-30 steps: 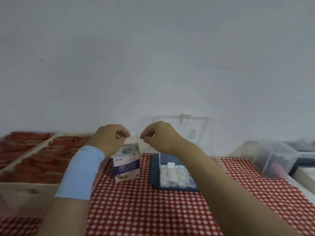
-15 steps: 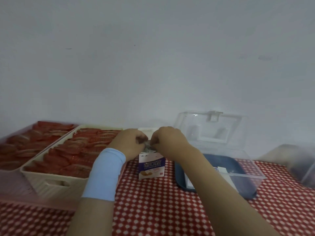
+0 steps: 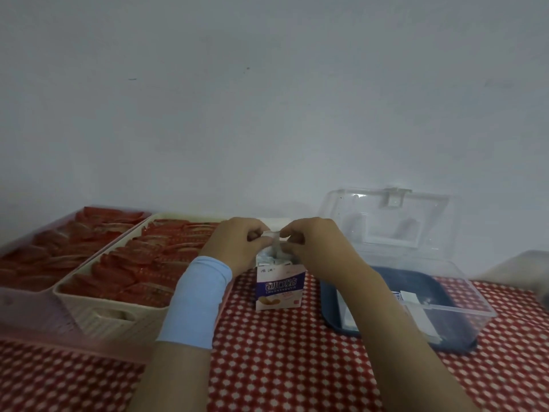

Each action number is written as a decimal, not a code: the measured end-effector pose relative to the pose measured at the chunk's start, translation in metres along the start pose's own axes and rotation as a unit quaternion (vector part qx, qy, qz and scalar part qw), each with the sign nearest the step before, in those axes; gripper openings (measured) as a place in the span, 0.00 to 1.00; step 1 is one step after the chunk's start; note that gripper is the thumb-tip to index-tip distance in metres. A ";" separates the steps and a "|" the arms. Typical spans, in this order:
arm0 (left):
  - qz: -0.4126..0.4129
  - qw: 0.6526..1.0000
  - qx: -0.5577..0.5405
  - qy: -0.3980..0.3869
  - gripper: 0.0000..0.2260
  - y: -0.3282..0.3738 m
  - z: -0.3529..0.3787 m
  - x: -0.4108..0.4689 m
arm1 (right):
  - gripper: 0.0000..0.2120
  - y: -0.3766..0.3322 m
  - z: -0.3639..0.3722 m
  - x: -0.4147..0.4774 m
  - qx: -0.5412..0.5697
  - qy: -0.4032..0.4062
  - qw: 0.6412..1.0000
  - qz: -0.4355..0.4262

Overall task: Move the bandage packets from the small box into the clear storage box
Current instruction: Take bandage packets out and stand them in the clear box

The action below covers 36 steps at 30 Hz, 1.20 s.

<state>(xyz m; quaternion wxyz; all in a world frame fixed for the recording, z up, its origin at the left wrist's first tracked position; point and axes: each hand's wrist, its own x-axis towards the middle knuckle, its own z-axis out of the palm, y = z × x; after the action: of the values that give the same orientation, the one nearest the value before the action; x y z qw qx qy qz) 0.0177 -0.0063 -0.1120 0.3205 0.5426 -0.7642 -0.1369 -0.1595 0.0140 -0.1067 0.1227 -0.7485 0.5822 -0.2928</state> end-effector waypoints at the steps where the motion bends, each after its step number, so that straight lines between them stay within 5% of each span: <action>1: -0.002 1.000 -0.005 0.002 0.05 0.000 0.000 0.000 | 0.12 0.002 -0.001 0.000 -0.002 0.012 1.000 -0.006; 6: -0.009 0.999 -0.025 0.044 0.04 0.000 0.002 0.001 | 0.09 0.002 -0.011 -0.001 0.017 0.098 0.993 -0.058; 12: -0.042 0.974 -0.196 0.102 0.04 0.007 0.000 0.000 | 0.08 -0.001 -0.014 -0.001 0.031 0.109 0.987 -0.112; 19: -0.020 0.948 -0.186 0.256 0.03 0.006 -0.009 0.002 | 0.08 -0.005 -0.029 -0.005 0.061 0.165 0.975 -0.132; 26: -0.032 0.948 -0.302 0.096 0.05 0.021 -0.001 -0.003 | 0.12 -0.012 -0.020 -0.005 0.083 0.107 0.979 -0.153; 36: -0.053 0.906 -0.417 0.046 0.06 0.028 -0.009 -0.006 | 0.14 -0.017 -0.021 -0.007 0.252 0.121 0.953 -0.116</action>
<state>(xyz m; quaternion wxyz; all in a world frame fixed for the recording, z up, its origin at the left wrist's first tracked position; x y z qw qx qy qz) 0.0039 0.0111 -0.0913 0.5444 0.4045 -0.5922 -0.4351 -0.1587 0.0291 -0.0831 0.2011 -0.7146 0.4097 -0.5302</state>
